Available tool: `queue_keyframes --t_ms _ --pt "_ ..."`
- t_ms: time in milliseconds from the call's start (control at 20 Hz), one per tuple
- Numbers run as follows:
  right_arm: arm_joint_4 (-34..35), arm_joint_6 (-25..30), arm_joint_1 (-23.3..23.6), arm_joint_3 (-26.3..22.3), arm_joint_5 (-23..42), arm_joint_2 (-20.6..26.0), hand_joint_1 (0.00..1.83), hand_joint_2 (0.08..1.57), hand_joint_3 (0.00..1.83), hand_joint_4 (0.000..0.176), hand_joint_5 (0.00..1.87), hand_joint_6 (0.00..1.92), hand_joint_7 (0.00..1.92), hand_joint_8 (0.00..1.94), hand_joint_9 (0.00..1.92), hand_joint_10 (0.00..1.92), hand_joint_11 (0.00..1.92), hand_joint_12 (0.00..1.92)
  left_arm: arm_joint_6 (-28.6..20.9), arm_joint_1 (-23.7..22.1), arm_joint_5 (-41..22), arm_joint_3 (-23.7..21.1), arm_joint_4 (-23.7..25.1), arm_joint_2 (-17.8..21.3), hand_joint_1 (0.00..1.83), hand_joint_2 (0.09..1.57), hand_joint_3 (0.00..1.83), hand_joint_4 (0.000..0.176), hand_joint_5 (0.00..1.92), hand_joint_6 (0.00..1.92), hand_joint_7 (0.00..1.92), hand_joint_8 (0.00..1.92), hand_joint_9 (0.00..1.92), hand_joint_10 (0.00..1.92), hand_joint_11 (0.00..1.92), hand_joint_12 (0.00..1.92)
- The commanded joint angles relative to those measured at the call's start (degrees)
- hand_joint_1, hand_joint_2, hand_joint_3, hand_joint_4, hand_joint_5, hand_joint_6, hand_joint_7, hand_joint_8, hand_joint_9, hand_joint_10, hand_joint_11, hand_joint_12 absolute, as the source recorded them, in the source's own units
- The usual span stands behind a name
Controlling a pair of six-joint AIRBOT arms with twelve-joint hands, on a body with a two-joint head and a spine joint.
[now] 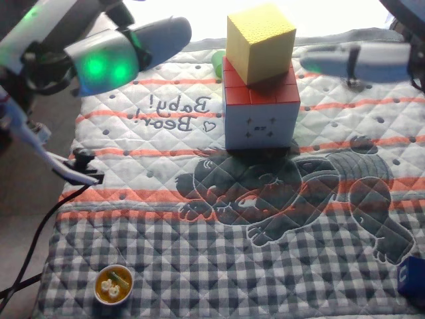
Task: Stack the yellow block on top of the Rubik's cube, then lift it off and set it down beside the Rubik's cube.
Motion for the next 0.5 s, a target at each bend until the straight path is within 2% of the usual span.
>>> queue_keyframes --t_ms 0,50,100,150,200,250,300,350,450 --pt "-0.8 0.1 1.3 0.5 4.8 -0.5 0.56 0.92 0.0 0.0 0.08 0.02 0.12 0.0 0.05 0.29 0.0 0.9 -0.4 -0.2 8.9 -0.3 1.2 0.5 0.47 1.09 0.0 0.098 0.05 0.01 0.31 0.04 0.0 0.89 0.0 1.74" --pt "-0.7 0.1 2.1 1.2 3.7 -1.1 0.57 0.92 0.0 0.0 0.07 0.01 0.11 0.0 0.04 0.27 0.0 0.84 -0.4 0.4 9.7 -0.7 0.7 0.9 0.46 1.09 0.0 0.081 0.05 0.01 0.3 0.04 0.0 0.87 0.0 1.71" --pt "-0.6 0.1 3.0 2.2 2.2 -2.0 0.55 0.88 0.0 0.0 0.09 0.02 0.12 0.0 0.05 0.25 0.0 0.76 -0.4 1.0 10.4 -1.1 0.2 1.2 0.44 1.1 0.0 0.071 0.06 0.01 0.31 0.05 0.0 0.96 0.0 1.7" --pt "-0.6 0.1 3.9 3.0 1.0 -2.9 0.54 0.88 0.0 0.0 0.1 0.02 0.12 0.0 0.05 0.24 0.0 0.79 -0.4 1.4 10.8 -1.3 -0.2 1.3 0.43 1.11 0.0 0.072 0.06 0.01 0.32 0.06 0.0 1.03 0.0 1.69" --pt "-0.6 0.1 5.0 4.3 -1.0 -4.0 0.48 0.89 0.0 0.0 0.12 0.02 0.15 0.01 0.1 0.26 0.0 1.1 -0.4 1.9 11.2 -1.5 -0.6 1.5 0.46 1.12 0.0 0.079 0.07 0.01 0.35 0.08 0.0 1.09 0.0 1.71" --pt "-0.6 0.1 5.7 5.1 -2.3 -4.7 0.44 0.9 0.0 0.0 0.13 0.02 0.18 0.02 0.14 0.29 0.0 1.26 -0.4 2.1 11.3 -1.6 -0.9 1.5 0.47 1.12 0.0 0.082 0.08 0.01 0.35 0.1 0.0 1.12 0.0 1.72" --pt "-0.6 0.1 6.3 5.8 -3.3 -5.4 0.44 0.91 0.0 0.0 0.13 0.02 0.18 0.01 0.14 0.29 0.0 1.29 -0.4 2.2 11.4 -1.7 -1.0 1.5 0.5 1.12 0.0 0.096 0.09 0.01 0.32 0.22 0.0 1.14 0.0 1.76" --pt "-0.6 0.1 7.2 6.7 -4.6 -6.3 0.46 0.92 0.0 0.0 0.1 0.01 0.15 0.0 0.09 0.27 0.0 1.29 -0.5 2.3 11.4 -1.7 -1.2 1.5 0.52 1.12 0.0 0.091 0.09 0.0 0.25 0.41 0.0 1.16 0.0 1.78" --pt "-0.6 0.1 8.2 8.3 -6.9 -7.8 0.5 0.93 0.01 0.0 0.09 0.0 0.14 0.0 0.02 0.27 0.0 1.19 -0.5 2.4 11.4 -1.9 -1.3 1.4 0.52 1.12 0.0 0.099 0.11 0.0 0.19 0.52 0.02 1.08 0.0 1.74"
